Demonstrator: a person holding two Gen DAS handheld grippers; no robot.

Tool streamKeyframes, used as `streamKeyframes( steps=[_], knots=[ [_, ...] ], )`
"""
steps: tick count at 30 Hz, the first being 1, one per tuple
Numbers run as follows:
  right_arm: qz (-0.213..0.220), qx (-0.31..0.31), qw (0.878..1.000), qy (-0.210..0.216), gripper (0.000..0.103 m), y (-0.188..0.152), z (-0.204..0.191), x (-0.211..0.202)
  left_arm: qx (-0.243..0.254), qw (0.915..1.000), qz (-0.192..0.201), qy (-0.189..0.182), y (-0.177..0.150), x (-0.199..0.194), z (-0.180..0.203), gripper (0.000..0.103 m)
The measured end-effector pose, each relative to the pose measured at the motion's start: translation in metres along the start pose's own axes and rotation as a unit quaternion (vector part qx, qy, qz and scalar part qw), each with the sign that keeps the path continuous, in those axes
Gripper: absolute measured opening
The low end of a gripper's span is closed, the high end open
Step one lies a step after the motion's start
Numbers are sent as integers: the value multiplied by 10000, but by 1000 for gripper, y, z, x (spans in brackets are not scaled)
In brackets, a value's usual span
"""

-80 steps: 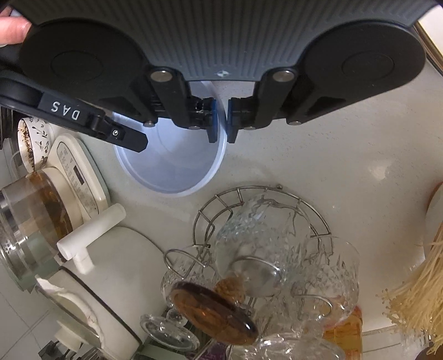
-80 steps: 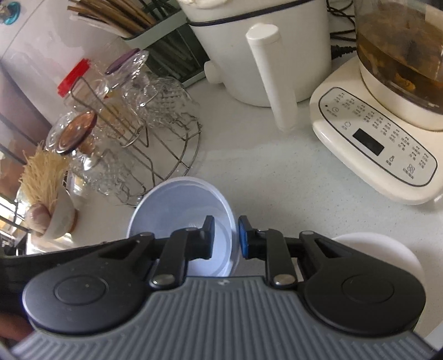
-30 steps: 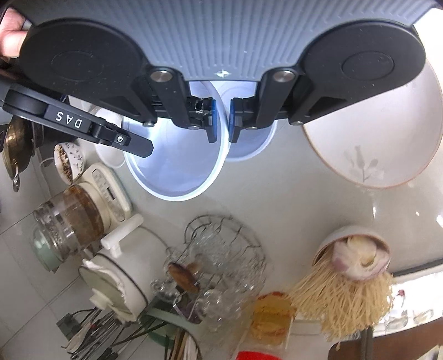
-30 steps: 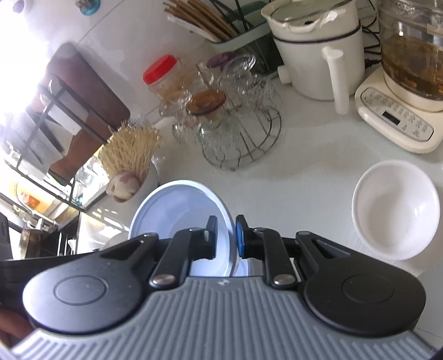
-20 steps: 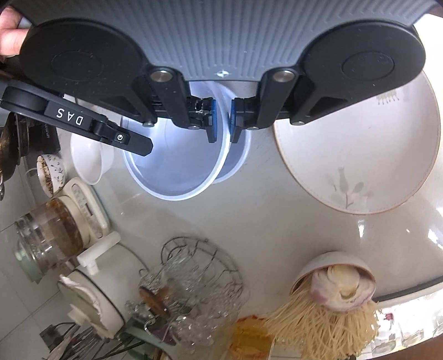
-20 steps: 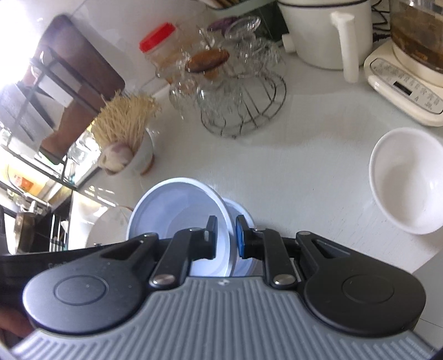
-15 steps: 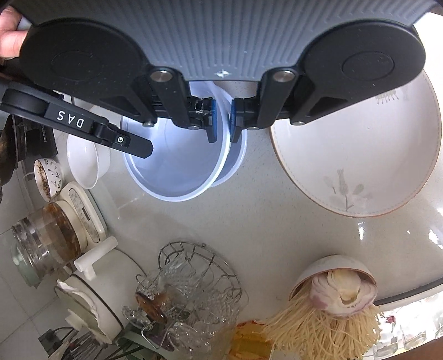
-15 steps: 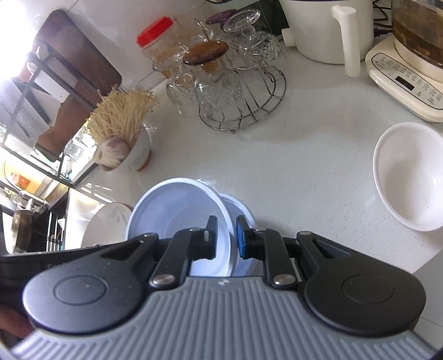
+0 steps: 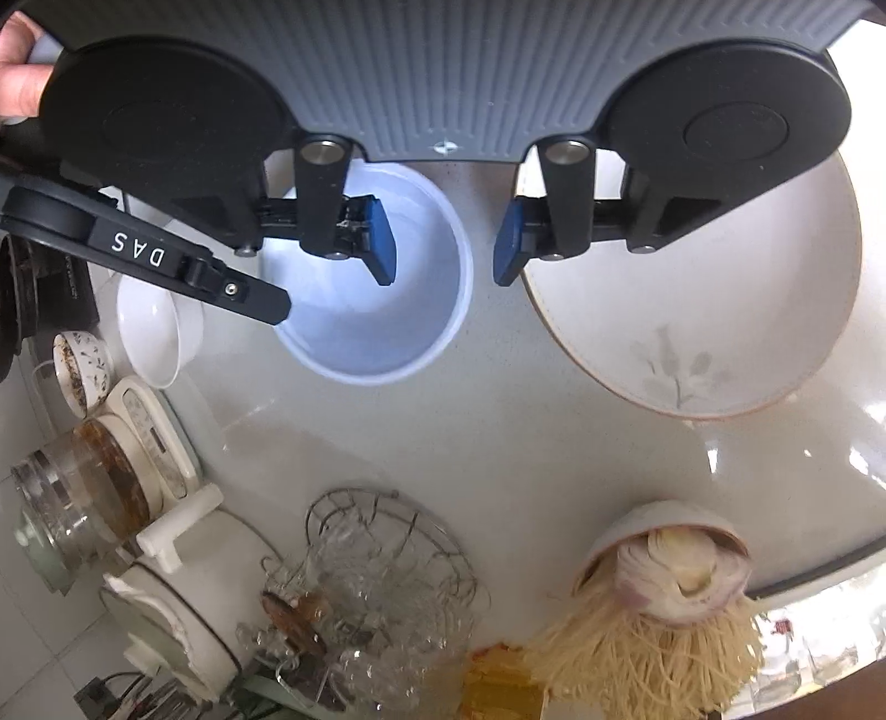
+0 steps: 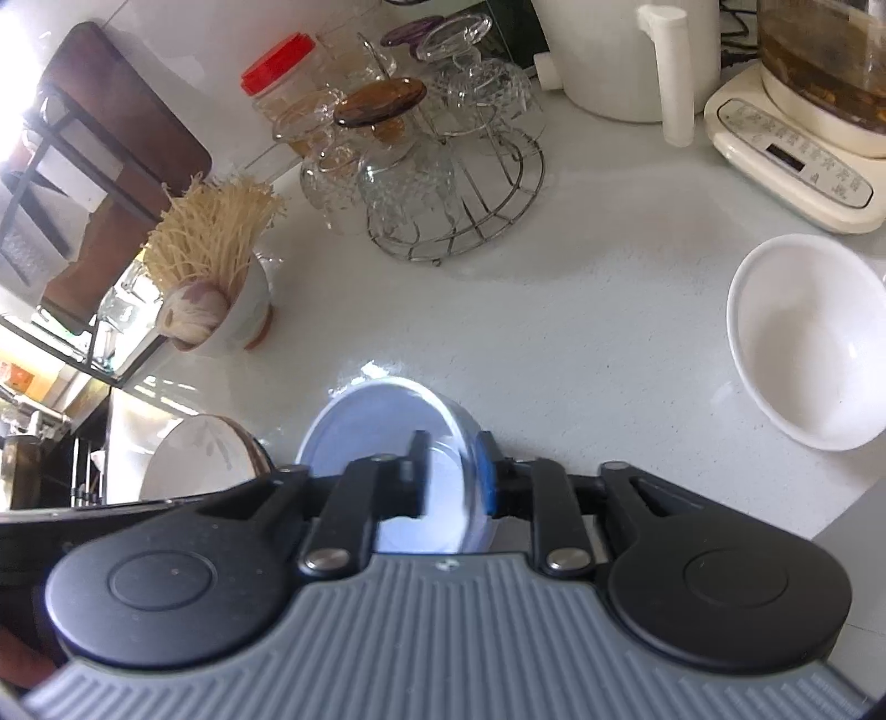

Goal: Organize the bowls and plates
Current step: 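Open the left gripper and raise it off the stacked plastic bowls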

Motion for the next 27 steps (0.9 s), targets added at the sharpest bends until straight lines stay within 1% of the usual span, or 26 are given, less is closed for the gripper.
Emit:
streamKeyframes(
  steps=[1,6,12,14,19,22,27],
  knots=[
    [60,-14,10000,-5,45,1,0,-2,-4,10000,39,-20,1,-3,0,44],
    [328,-164,9993,40,45,11,-8,-16,86,9995,302,-69,10,-20,2,44],
    [737,-334,9967,22,45,22,-24,-44,360,9967,727,-105,23,-51,14,44],
    [877,-372,9955,16,45,25,-29,-55,404,9954,845,-190,27,-65,19,44],
    [1043,-319,9940,101,45,29,-36,-77,583,9913,1118,-388,33,-96,34,44],
    [1184,-337,9924,19,45,28,-41,-89,663,9890,1214,-520,35,-111,40,44],
    [1340,-413,9900,-128,44,26,-45,-103,882,9841,1440,-552,32,-130,54,44]
  ],
)
Point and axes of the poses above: each gripper's, at about its wrist camera, not at the fingertips, and x roughly the way its jaws point, z to its right, y to its top, the point moved 6 cm from there along x, roughly the way its jaws point, and after that the axes turned 5 degrees about y, right-handed, at the moved point
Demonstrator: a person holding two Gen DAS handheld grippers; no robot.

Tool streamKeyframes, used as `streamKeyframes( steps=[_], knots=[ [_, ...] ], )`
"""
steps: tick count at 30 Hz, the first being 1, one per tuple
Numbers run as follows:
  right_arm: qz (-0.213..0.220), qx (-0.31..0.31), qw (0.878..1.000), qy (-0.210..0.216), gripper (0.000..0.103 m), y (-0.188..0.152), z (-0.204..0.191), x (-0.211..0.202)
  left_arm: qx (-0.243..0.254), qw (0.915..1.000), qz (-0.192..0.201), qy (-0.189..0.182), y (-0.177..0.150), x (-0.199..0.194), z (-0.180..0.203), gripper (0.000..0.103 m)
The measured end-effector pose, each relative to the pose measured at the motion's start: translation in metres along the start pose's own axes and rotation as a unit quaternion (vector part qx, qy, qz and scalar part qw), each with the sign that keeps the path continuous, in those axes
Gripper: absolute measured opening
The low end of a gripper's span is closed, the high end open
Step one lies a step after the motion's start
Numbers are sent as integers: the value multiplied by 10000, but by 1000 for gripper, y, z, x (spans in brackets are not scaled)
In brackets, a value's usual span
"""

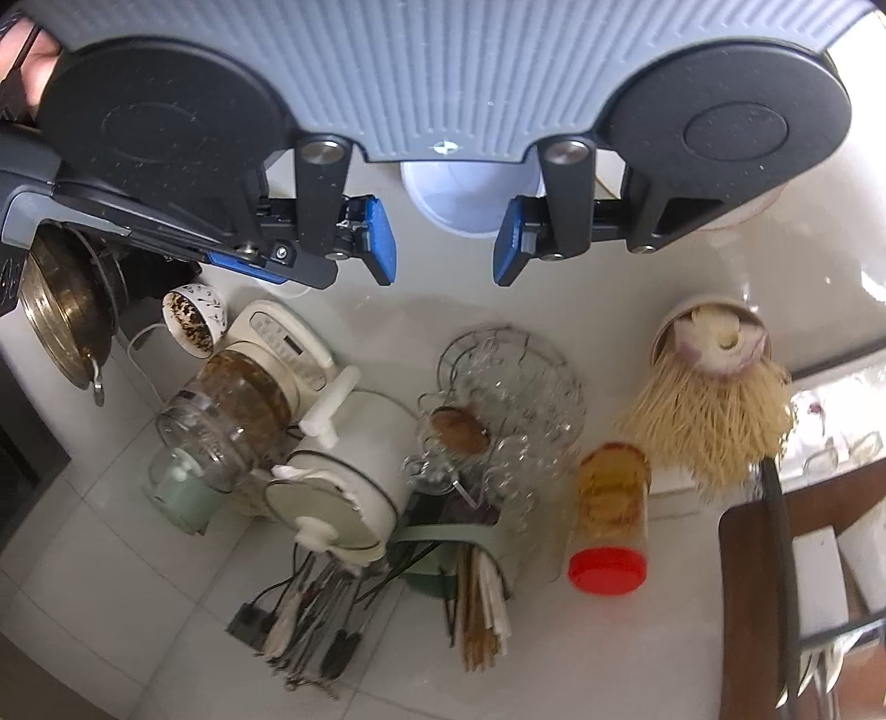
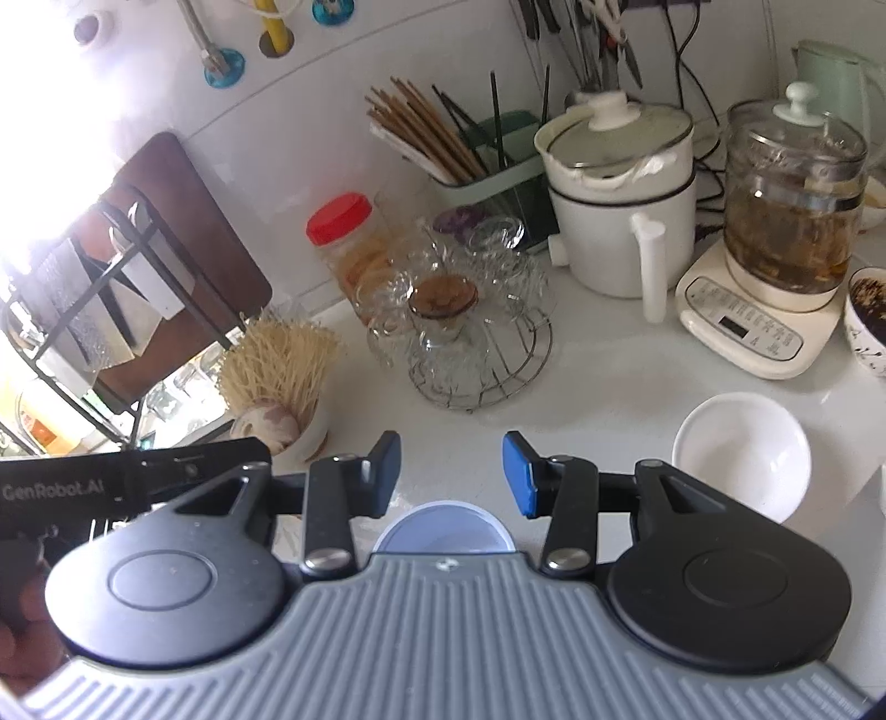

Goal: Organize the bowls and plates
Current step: 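Open the left gripper and raise it off the stacked plastic bowls, then move the left gripper to the rim of the plain white ceramic bowl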

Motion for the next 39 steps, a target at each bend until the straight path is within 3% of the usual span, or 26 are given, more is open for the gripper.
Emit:
streamKeyframes(
  steps=[6,19,39],
  knots=[
    [174,7,9995,-264,44,3,8,-15,190,9997,130,-37,2,-4,13,44],
    [377,387,9968,-596,44,-2,43,-32,517,9980,-9,-356,1,20,48,44],
    [575,870,9885,-1092,44,-18,99,-64,950,9910,-546,-766,-18,66,113,44]
  ],
)
Point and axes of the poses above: each gripper's, at about its wrist camera, not at the fingertips, and x roughly the way its jaws point, z to its right, y to its top, the point moved 6 cm from there along x, roughly the way its jaws point, and after that the axes turned 5 degrees about y, right-handed, at the moved point
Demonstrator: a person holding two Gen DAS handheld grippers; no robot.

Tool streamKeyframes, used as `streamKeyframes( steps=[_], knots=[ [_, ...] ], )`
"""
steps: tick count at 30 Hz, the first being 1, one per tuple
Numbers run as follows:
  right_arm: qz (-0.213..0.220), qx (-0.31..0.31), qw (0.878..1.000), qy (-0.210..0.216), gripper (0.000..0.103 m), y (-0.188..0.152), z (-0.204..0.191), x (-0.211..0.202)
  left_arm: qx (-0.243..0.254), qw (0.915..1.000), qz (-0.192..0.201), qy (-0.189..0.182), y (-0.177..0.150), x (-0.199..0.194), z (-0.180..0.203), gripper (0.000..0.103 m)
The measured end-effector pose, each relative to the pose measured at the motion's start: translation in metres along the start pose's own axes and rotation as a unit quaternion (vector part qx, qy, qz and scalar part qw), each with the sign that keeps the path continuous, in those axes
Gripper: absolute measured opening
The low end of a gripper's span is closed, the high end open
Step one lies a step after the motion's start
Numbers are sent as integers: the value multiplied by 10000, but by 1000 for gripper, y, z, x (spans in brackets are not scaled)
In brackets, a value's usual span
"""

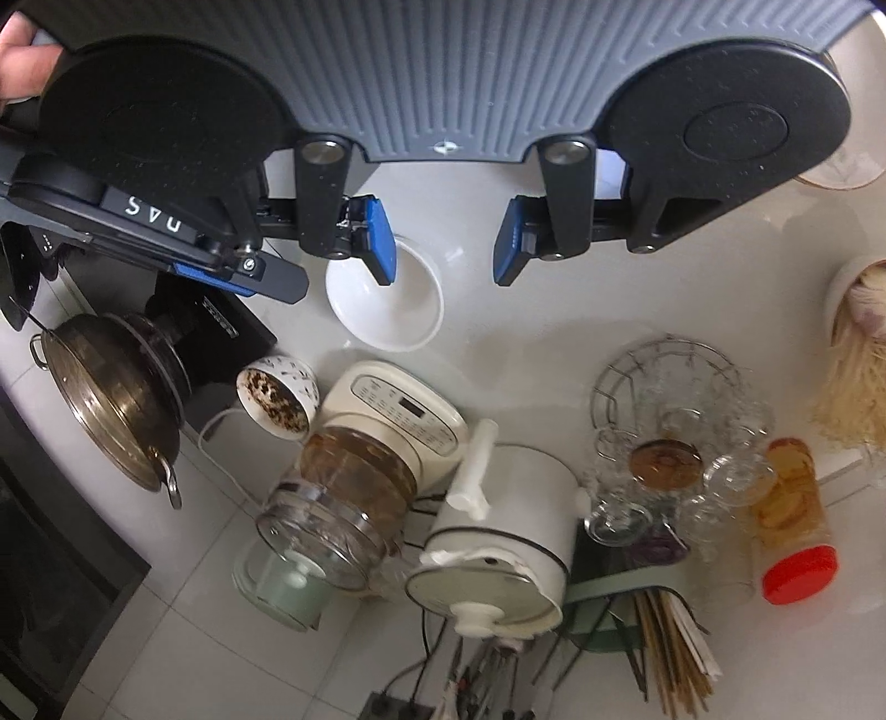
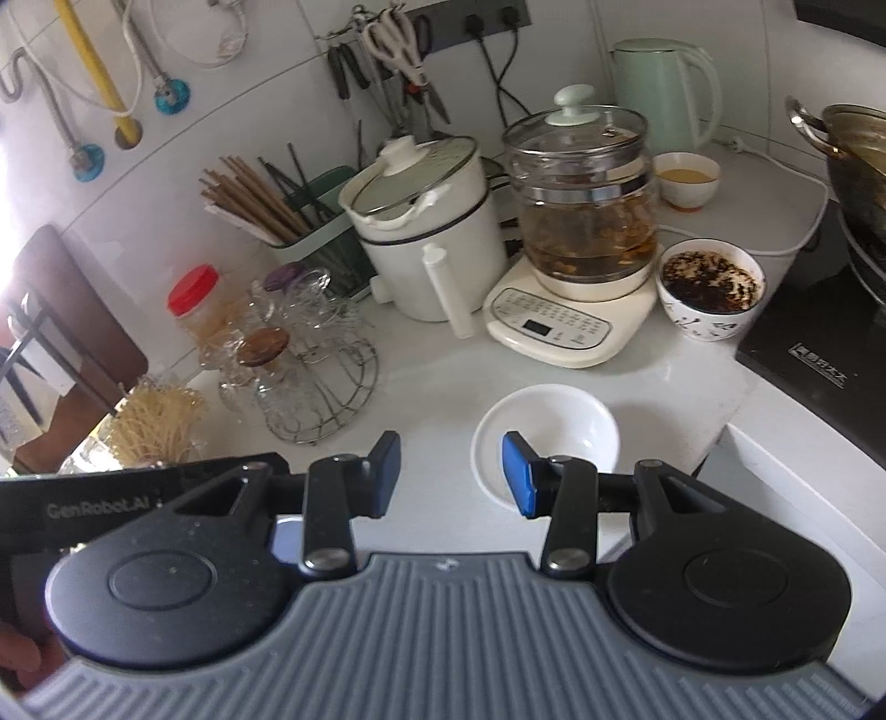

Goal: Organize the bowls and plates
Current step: 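Move the left gripper to the rim of the plain white ceramic bowl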

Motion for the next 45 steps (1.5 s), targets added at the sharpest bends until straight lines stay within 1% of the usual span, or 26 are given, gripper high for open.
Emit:
streamKeyframes(
  steps=[8,10,14,16,18,20,22,25,30,33,36,37,39,42,45],
  knots=[
    [12,232,9996,-176,44,2,31,5,-49,9999,-153,-2,5,27,9,44],
    [25,324,9992,-224,44,3,41,9,-59,9998,-205,-15,6,38,10,44],
    [52,428,9984,-368,44,6,64,22,-167,9988,-456,-96,5,65,10,44],
    [33,548,9974,-468,44,7,78,32,-203,9983,-548,-66,5,79,10,44],
    [-8,690,9963,-521,44,7,92,40,-101,9986,-520,-11,6,92,11,45],
    [-71,702,9959,-566,44,7,103,49,38,9988,-475,65,6,103,14,51],
    [-97,799,9950,-600,44,8,115,58,69,9986,-519,88,6,117,14,53],
    [-252,964,9937,-520,44,7,128,74,-8,9975,-700,75,5,137,11,53],
    [-446,1146,9918,-339,44,1,136,94,-169,9954,-933,-108,3,163,10,53],
    [-597,1295,9896,-195,43,-5,138,105,-227,9945,-991,-259,3,172,11,53],
    [-723,1313,9886,-123,43,-11,136,114,-272,9935,-1063,-313,2,180,10,51],
    [-762,1316,9883,-106,42,-13,135,118,-387,9928,-1068,-375,2,183,10,51],
    [-852,1366,9869,-70,36,-16,135,124,-663,9901,-1095,-574,3,186,8,51],
    [-885,1440,9856,-63,34,-19,137,129,-708,9903,-1084,-513,5,193,8,47],
    [-940,1498,9842,-14,30,-22,137,133,-776,9889,-1171,-475,4,201,8,42]
  ],
)
Point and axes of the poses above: each gripper's, at about its wrist camera, not at the fingertips, and x roughly the way its jaws point, z to its right, y to its top, the point moved 6 cm from there along x, roughly the way its jaws point, and after that the axes turned 5 degrees about y, right-handed, at the moved point
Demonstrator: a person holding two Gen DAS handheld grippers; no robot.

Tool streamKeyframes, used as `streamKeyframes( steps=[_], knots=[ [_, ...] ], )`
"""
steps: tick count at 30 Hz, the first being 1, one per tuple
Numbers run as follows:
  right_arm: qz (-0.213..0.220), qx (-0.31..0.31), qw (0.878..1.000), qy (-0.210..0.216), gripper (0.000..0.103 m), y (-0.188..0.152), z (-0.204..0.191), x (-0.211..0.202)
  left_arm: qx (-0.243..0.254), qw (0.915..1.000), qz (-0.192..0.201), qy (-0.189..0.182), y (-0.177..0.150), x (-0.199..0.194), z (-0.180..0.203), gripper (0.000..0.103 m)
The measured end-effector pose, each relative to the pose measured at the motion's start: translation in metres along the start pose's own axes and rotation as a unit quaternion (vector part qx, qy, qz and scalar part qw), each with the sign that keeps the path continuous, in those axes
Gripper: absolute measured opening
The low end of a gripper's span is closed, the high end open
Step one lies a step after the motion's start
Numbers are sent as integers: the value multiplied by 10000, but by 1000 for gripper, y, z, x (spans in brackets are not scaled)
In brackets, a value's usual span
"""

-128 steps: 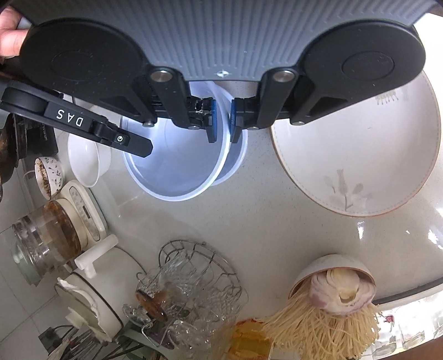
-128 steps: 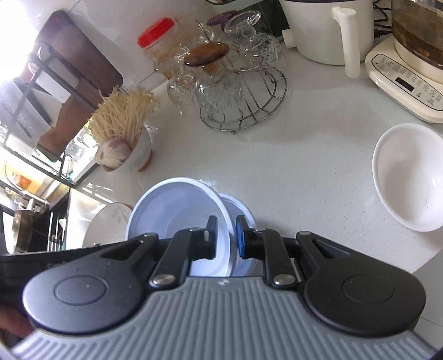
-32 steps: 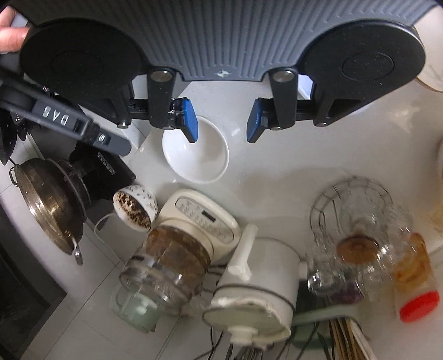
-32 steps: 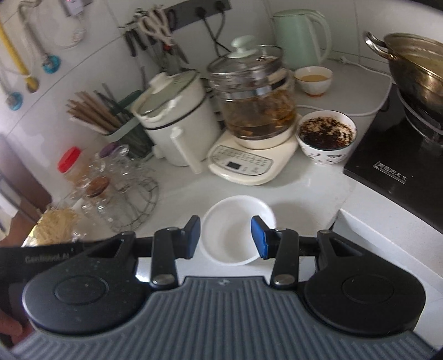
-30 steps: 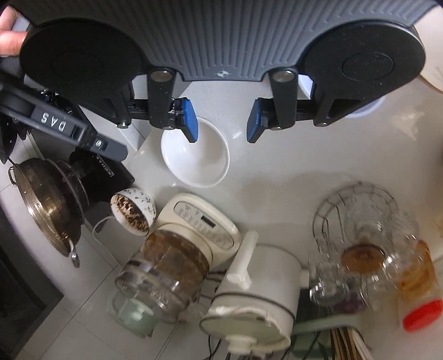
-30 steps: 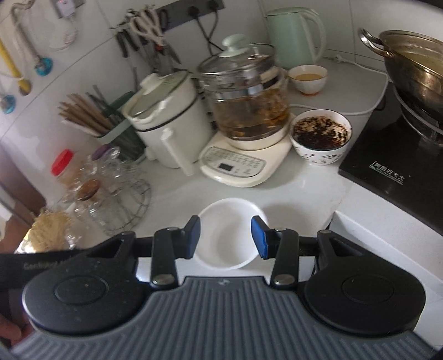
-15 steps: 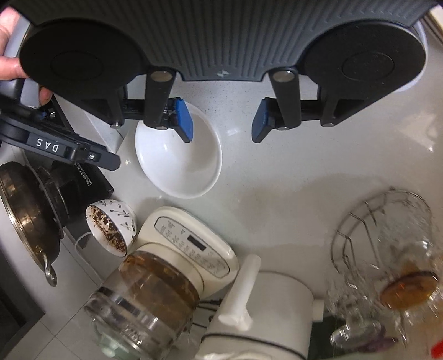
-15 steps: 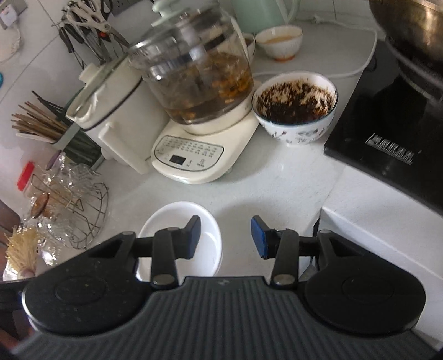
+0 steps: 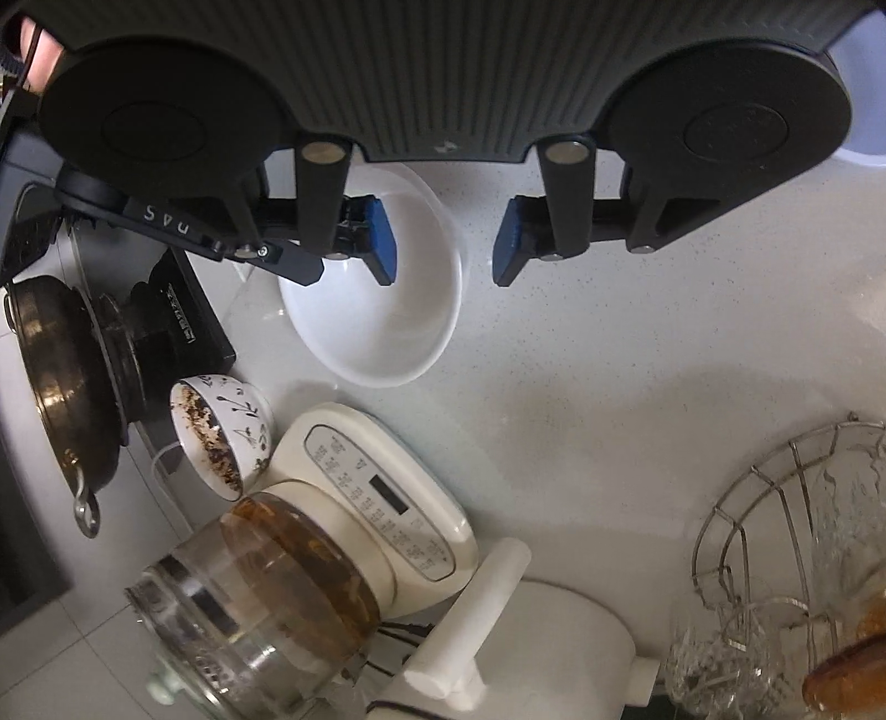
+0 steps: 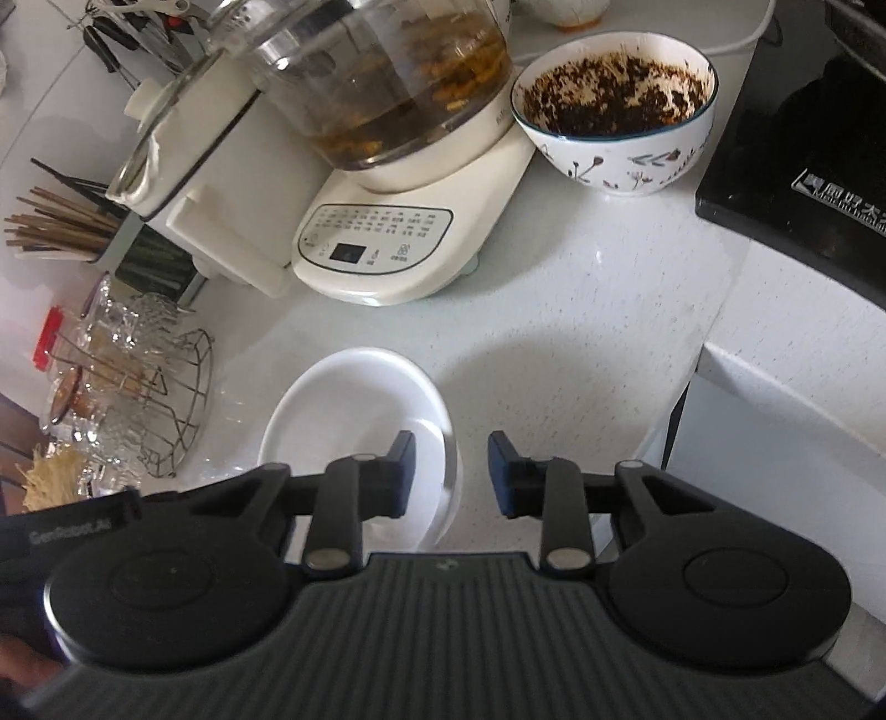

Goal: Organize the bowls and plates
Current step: 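Move the left gripper to the rim of the plain white ceramic bowl, then close the left gripper on the white ceramic bowl rim, then lift the white ceramic bowl and carry it over the plastic bowls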

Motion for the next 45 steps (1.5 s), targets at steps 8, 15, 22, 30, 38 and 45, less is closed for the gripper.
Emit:
streamKeyframes(
  steps=[8,15,22,30,38,45],
  knots=[
    [-108,-99,9999,-89,17,1,-1,8,-23,9999,-133,9,1,13,0,17],
    [-202,-154,9997,-16,11,-2,-2,9,-56,9999,-87,26,-1,14,1,8],
    [-235,-225,9995,14,10,-2,-3,7,-107,9999,-51,-20,-3,8,1,7],
    [-204,-292,9993,133,10,-1,-9,-5,-240,9996,-41,-162,-1,-10,-1,7],
    [-213,-422,9986,224,10,0,-24,-25,-294,9993,27,-235,-6,-36,-3,7],
    [-221,-726,9968,268,10,-1,-47,-44,-499,9983,103,-271,-12,-68,-6,7]
  ],
)
Point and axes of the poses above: each gripper's, at about its wrist camera, not at the fingertips, and x roughly the way its jaws point, z to its right, y to its top, the point moved 6 cm from there along x, roughly the way its jaws point, and after that the axes turned 5 degrees about y, right-handed, at the moved point
